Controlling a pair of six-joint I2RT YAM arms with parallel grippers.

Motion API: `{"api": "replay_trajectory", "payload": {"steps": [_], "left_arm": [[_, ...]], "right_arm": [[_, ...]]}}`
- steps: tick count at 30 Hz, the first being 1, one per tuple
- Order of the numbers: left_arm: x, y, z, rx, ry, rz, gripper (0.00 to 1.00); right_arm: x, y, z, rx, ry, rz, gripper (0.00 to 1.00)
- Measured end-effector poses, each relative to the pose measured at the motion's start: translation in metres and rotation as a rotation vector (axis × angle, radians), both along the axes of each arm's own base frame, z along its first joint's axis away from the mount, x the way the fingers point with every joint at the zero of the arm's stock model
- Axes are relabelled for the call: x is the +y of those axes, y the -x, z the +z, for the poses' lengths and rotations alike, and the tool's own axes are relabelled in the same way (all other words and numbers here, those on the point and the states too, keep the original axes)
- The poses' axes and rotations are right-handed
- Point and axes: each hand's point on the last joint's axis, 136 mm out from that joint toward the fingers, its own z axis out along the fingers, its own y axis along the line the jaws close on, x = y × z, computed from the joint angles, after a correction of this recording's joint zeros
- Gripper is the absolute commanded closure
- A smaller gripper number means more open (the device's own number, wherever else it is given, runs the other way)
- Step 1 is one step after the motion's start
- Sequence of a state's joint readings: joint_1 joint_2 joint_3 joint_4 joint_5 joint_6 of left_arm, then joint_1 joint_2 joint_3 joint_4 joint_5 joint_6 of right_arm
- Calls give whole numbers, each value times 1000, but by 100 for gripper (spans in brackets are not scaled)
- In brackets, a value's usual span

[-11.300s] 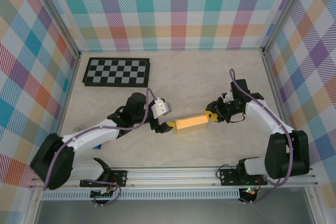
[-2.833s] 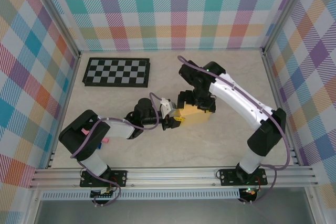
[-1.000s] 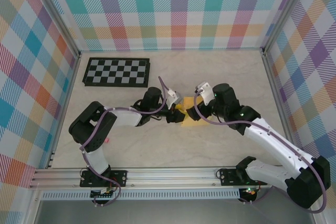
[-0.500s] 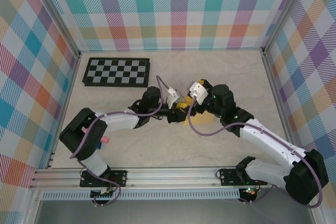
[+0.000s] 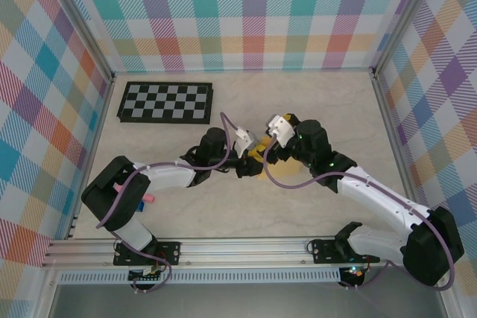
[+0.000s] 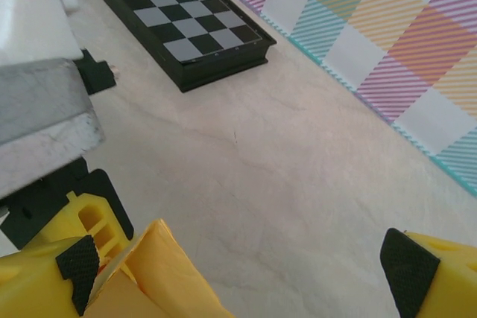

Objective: Fold the paper box

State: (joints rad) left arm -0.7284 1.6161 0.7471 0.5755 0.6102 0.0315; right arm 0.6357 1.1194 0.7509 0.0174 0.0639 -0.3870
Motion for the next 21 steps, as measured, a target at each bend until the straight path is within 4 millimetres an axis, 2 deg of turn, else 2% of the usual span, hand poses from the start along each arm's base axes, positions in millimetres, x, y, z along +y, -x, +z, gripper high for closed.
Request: {"api": "replay_trajectory", "payload": {"steps": [4,11,21], "left_arm": [[2,2,-2,-19,-5,-3,58],[4,2,7,-73,5,3,58],[5,5,5,-129,-8,-14,59]], "right_arm": [[-1,0,-2,65,13,-22,3],[-1,6,0,154,13,-29,8],[-4,20,-18,259,31,-21,8]]}}
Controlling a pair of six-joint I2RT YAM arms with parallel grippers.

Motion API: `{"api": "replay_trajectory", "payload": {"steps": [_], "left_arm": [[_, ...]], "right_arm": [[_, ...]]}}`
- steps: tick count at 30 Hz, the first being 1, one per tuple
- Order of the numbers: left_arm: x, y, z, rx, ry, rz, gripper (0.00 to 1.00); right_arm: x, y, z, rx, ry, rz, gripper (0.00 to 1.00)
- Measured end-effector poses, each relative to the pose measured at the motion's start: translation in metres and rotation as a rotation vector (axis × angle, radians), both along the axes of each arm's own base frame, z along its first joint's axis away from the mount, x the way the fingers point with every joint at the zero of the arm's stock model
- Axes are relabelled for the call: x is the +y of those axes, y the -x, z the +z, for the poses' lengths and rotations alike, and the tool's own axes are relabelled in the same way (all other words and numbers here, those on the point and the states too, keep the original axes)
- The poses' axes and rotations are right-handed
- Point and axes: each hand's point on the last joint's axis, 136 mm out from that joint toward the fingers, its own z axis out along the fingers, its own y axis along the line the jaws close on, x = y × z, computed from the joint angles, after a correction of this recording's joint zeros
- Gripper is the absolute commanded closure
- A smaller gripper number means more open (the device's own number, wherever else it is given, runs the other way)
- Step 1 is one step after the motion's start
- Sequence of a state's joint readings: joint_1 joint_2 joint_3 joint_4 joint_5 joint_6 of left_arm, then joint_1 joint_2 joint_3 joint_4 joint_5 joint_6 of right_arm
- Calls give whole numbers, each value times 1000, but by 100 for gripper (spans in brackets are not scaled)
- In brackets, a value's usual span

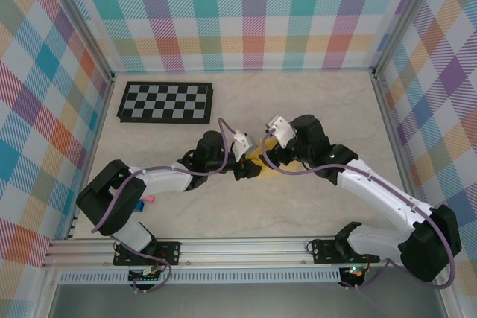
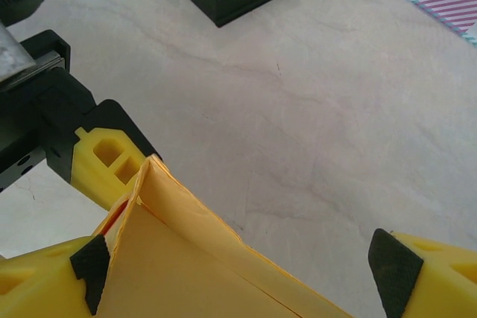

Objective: Fold the paper box

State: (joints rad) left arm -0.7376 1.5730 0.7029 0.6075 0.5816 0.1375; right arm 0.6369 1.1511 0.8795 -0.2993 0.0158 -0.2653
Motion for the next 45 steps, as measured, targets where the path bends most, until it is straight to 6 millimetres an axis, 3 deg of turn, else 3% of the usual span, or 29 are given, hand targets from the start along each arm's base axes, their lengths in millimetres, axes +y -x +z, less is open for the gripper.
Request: {"api": "replay_trajectory", "payload": {"steps": [6,9,13,18,21,24,30,36,45], "left_arm": [[-2,3,0,-58,-20,-15,60],[-3,2,4,-107,-22,-20,60],[-2,1,6,-172,-36,-28,60],[1,4,1,-208,-72,-55,60],[4,10,-1,-226,-99,-83,60],[5,16,2,-247,-120,-122,60],[6,32,19,-290,-116,-214,60],[10,45,23,-285,-117,-280,59],[11,50,31,-269,-115,-340,60]], "right_arm": [[-1,16,1,67,-14,48,9],[-4,23,19,138,-69,70,13],[-8,32,57,197,-168,129,14],[-18,70,72,139,-98,343,13],[-21,79,74,41,-17,459,13],[-17,72,75,-30,47,550,14],[1,58,75,-131,96,741,28],[12,66,75,-220,118,854,28],[27,89,45,-193,207,1033,37]]}}
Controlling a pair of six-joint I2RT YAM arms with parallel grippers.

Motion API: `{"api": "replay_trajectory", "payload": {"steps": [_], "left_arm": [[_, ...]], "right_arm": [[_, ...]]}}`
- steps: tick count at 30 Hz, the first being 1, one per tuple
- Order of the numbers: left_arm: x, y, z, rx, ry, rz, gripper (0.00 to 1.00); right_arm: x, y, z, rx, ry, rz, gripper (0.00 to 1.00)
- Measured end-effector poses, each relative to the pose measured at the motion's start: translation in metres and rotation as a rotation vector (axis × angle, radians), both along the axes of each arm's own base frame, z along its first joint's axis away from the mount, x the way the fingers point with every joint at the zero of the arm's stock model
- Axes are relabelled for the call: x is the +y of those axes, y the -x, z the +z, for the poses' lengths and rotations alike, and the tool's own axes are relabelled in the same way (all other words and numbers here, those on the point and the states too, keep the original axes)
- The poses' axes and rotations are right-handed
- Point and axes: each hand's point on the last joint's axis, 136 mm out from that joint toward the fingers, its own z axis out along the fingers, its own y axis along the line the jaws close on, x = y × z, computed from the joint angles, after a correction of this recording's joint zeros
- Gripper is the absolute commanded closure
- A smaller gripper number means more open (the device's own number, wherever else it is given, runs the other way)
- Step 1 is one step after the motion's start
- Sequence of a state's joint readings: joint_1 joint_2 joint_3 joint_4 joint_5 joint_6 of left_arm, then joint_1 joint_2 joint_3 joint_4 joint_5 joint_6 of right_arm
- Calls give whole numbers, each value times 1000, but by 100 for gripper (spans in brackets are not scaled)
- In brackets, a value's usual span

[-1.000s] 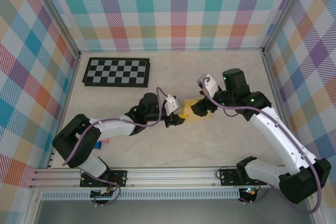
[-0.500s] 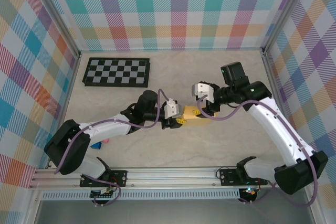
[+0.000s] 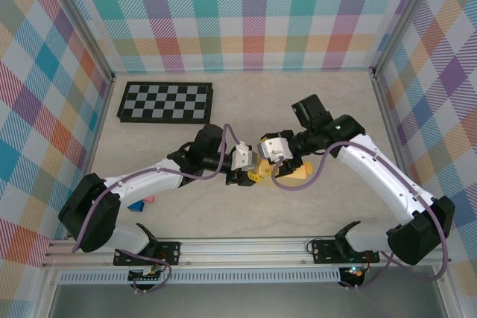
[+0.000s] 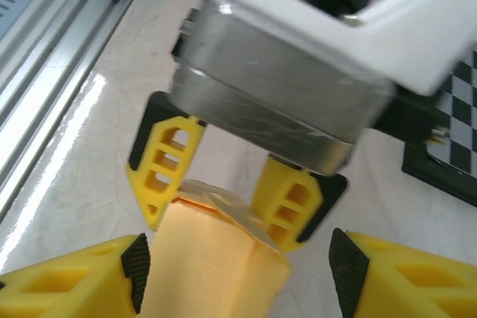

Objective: Fold the paper box

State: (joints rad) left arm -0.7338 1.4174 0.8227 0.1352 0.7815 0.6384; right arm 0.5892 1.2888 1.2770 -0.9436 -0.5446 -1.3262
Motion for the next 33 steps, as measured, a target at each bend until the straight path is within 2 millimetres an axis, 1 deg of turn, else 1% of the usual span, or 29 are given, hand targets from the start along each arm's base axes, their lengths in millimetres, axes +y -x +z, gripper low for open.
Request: {"api": "replay_trajectory", "payload": {"steps": [2,6,11,14,19,21,25,27,29,33], "left_arm": [[2,-1,1,0,-1,-6,60],[4,1,1,10,-9,-22,60],[4,9,6,33,-12,-70,60],[4,13,9,42,-20,-96,60],[5,16,6,52,-33,-121,59],[6,18,5,56,-39,-130,59],[6,21,1,65,-57,-152,59],[7,22,0,67,-62,-162,59],[7,23,-1,68,-65,-165,59],[8,24,-4,71,-77,-172,59]], "right_arm": [[-1,3,-1,-17,6,19,40],[-2,10,-3,-43,13,47,42],[1,20,-7,-93,34,108,43],[1,22,-9,-130,39,129,42],[0,21,-12,-168,59,152,42],[-1,22,-13,-176,66,163,45],[-3,24,-16,-198,83,193,53],[-3,24,-16,-213,90,207,55],[-3,24,-17,-225,96,215,55],[-3,27,-20,-258,107,248,48]]}}
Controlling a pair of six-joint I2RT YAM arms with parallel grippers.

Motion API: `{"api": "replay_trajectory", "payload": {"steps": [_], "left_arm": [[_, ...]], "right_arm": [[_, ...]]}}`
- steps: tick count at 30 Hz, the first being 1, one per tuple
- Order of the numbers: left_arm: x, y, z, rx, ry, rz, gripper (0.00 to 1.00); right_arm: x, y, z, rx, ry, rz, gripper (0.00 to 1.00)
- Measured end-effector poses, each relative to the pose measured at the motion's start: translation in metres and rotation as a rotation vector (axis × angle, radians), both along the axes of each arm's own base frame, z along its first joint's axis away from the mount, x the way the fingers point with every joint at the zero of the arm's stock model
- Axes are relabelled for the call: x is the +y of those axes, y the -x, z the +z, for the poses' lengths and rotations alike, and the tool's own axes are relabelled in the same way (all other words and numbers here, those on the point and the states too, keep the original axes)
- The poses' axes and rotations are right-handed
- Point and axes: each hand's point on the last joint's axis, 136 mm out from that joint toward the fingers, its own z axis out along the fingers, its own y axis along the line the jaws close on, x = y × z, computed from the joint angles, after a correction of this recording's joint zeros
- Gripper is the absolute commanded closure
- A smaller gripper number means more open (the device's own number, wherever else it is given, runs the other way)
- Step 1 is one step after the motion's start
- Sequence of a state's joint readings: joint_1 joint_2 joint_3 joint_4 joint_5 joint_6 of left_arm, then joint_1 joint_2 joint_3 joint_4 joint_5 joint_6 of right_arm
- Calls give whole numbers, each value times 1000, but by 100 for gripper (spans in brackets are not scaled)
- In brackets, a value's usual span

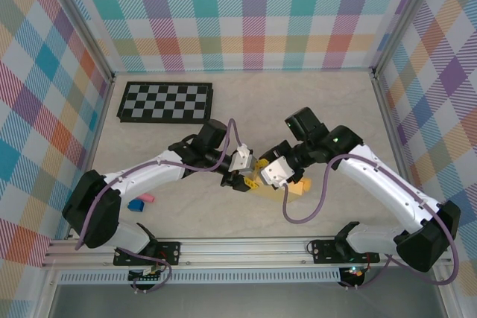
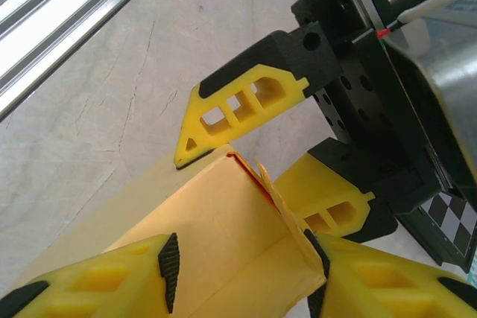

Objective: Fold the paper box

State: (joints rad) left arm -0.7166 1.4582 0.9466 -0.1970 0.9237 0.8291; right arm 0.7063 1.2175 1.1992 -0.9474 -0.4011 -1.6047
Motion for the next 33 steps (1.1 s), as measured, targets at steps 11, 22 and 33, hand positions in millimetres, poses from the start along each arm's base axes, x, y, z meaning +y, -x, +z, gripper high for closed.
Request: {"api": "replay_trajectory", "payload": {"steps": [11,22,33], "left_arm": [[-1,2,-3,6,-13,-23,59],[-1,-1,-12,17,-37,-12,58],[1,-1,-21,37,-71,-4,58]], "right_arm": [[1,12,4,-137,12,113,48],[0,12,-4,-232,43,187,54],[-1,7,-14,-391,127,301,56]]}}
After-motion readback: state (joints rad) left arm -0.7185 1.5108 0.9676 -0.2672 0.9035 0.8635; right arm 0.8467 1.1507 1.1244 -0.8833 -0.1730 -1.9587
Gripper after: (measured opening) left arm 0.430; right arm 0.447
